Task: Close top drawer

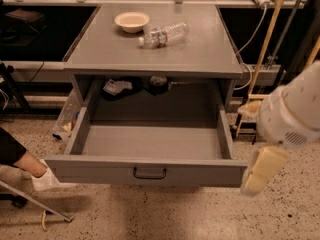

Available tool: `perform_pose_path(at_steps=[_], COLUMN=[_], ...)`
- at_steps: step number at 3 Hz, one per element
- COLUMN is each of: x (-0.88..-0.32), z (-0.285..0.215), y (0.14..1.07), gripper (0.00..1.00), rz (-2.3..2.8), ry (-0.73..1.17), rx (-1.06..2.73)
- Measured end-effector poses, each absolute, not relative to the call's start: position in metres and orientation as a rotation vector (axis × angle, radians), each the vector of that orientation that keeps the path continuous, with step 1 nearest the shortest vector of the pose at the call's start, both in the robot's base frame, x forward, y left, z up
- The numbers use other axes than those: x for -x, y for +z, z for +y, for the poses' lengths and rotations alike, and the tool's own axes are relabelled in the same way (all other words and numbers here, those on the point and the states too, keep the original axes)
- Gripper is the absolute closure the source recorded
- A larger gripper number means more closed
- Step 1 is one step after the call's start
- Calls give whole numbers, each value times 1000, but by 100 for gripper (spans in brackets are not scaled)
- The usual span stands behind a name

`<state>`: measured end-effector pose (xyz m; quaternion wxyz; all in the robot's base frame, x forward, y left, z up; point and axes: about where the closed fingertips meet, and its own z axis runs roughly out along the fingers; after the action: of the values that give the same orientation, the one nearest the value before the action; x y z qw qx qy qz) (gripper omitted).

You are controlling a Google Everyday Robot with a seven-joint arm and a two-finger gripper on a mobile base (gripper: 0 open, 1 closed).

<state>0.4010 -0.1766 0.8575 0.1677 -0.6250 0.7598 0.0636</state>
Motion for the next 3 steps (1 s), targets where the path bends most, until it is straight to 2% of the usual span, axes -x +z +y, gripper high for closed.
perform_pose_path(at_steps=[2, 3], x=[-347, -336], z=[-159, -149], y=[703, 656], gripper=[0, 0], rz=[2280, 2313], ry=[507, 606], rx=[1722, 1681])
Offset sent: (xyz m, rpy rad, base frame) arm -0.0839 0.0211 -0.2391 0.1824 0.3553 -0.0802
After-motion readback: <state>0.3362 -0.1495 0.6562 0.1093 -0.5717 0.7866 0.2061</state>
